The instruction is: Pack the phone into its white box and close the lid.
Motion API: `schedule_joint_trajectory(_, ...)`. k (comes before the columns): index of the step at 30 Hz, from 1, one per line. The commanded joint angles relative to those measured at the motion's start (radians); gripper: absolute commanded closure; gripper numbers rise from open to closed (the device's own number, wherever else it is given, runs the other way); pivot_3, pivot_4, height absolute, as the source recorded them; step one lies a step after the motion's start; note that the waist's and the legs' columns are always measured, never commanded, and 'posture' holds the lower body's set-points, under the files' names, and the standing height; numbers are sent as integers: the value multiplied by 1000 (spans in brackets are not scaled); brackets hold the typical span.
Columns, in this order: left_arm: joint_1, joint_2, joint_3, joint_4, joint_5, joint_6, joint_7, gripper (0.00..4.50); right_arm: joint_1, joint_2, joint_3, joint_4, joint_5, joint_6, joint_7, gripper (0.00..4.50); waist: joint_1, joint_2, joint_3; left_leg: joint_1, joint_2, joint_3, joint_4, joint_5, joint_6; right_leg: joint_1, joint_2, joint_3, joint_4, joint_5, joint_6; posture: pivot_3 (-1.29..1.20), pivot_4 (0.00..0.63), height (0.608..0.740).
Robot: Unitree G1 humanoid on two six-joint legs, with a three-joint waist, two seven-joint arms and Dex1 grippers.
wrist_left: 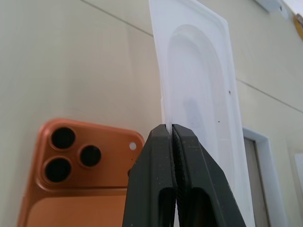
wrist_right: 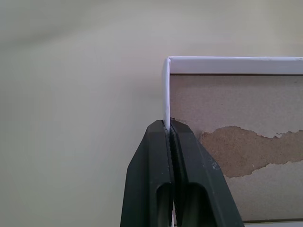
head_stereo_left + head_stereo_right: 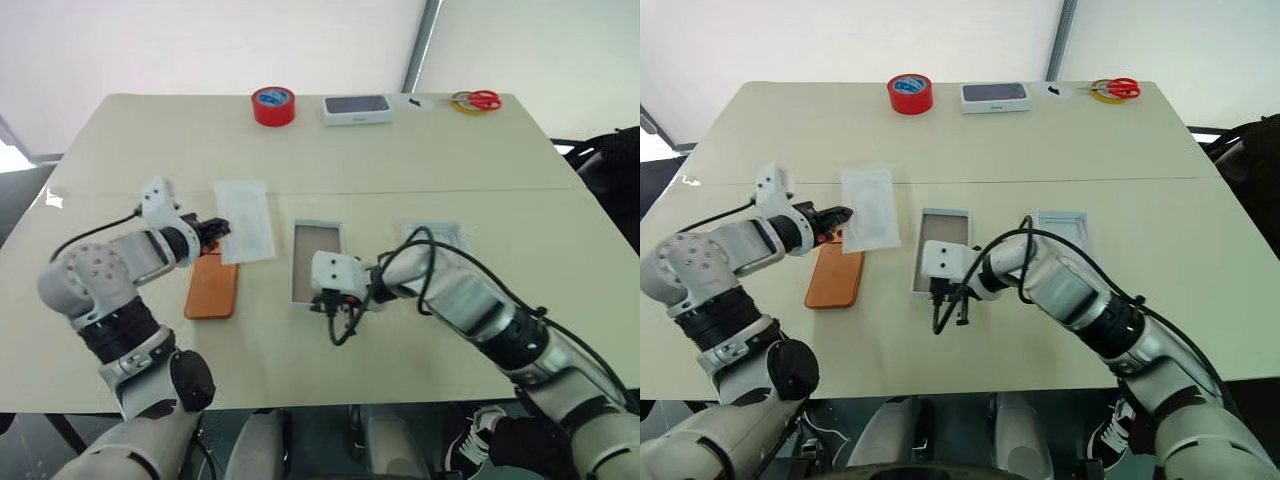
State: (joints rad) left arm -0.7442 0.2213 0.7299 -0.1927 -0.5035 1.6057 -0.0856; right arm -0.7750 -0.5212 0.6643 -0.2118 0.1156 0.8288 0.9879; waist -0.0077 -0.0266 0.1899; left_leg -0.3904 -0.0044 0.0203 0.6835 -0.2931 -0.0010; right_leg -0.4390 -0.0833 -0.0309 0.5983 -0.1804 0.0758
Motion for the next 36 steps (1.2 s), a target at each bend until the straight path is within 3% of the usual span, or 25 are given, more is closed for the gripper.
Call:
schedule_joint_trajectory(1,-19,20,25,-46,-21,9,-7,4500,-35,33,3,34,-32,-27,-8,4483,0,0,0,0,0,0,0,0,0,0,-1,0,0,0,0,0,150,732)
schedule_joint_trajectory(3,-19,17,37,-59,-34,9,-7,4500,-37,48,-3,47,-39,-32,-8,4483,-1,0,0,0,0,0,0,0,0,0,-1,0,0,0,0,0,150,732)
schedule_joint_trajectory(10,8,-13,13,-106,-114,9,-5,4500,-14,12,-116,-13,4,-59,17,1155,-1,0,0,0,-1,0,0,0,-1,0,-2,0,0,0,0,0,150,732)
schedule_joint_trajectory(19,150,-114,-182,-174,-262,9,61,4500,104,-224,-315,-92,65,-115,94,1155,-1,-1,0,0,-3,1,0,0,0,0,-5,0,-1,0,0,0,150,732)
schedule_joint_trajectory(27,170,-208,-225,-165,-229,9,159,4500,174,-257,-372,-86,68,-119,65,1155,-1,-1,0,0,-2,1,0,0,0,0,-3,0,-1,0,0,0,150,732)
schedule_joint_trajectory(36,161,-251,-233,-144,-207,9,193,4500,198,-240,-403,-76,76,-137,36,1155,4,-1,0,0,-2,1,0,0,0,1,-3,0,-1,0,0,0,150,732)
